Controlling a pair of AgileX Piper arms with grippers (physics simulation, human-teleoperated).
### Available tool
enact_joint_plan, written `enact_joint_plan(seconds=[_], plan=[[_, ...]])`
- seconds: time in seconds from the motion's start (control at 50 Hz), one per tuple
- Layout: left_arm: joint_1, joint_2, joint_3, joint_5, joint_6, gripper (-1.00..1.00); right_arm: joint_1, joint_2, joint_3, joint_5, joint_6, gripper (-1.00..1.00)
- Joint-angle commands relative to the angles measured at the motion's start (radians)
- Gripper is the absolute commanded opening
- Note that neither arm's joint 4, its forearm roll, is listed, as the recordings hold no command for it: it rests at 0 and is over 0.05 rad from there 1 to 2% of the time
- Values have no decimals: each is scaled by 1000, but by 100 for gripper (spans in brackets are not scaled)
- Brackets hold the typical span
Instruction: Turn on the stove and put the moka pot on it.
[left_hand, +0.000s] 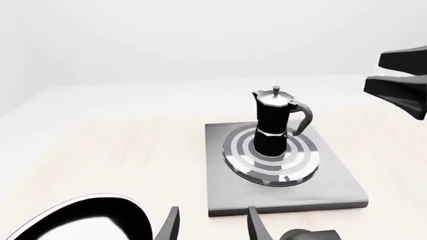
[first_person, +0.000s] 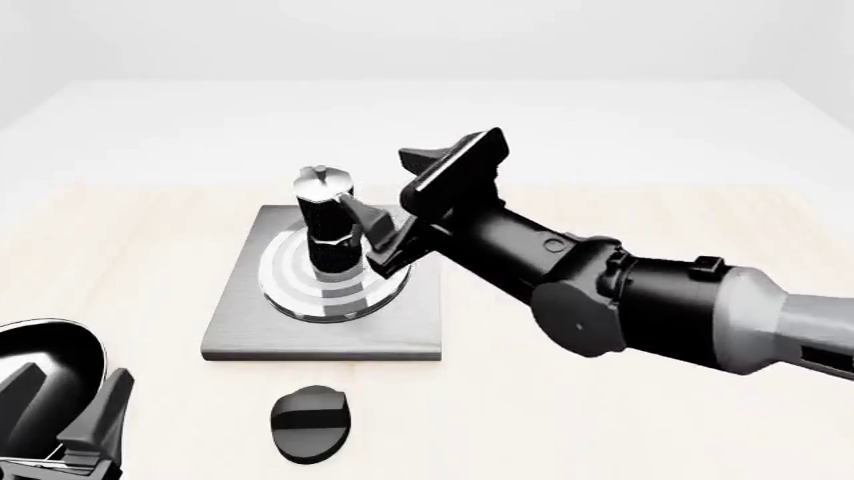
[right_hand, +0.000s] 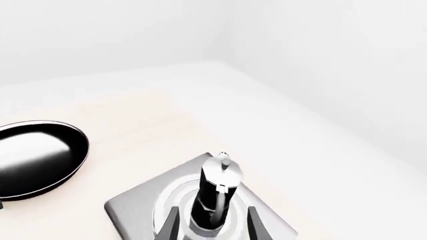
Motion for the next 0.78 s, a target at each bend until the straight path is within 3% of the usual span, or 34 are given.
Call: enact_joint_plan(seconds=[0.02,0.2,0.46,0.58,0.64,0.78], plan=[[-10,0,0,-12,4,100,-9,-238,153,42,-49,100],[-9,0,0,-20,1,100,-64,-488,347,24,-55,100],[-3,0,0,-25,-1,100,-169,-875,547,153,-59,100],[2,0,0,-33,17,100,-245,-1103,626,268,-31,100],[4,0,0,-37,8,100,-291,-1205,666,338,33,100],[6,0,0,-42,5,100,-376,-1423,768,446,90,100]])
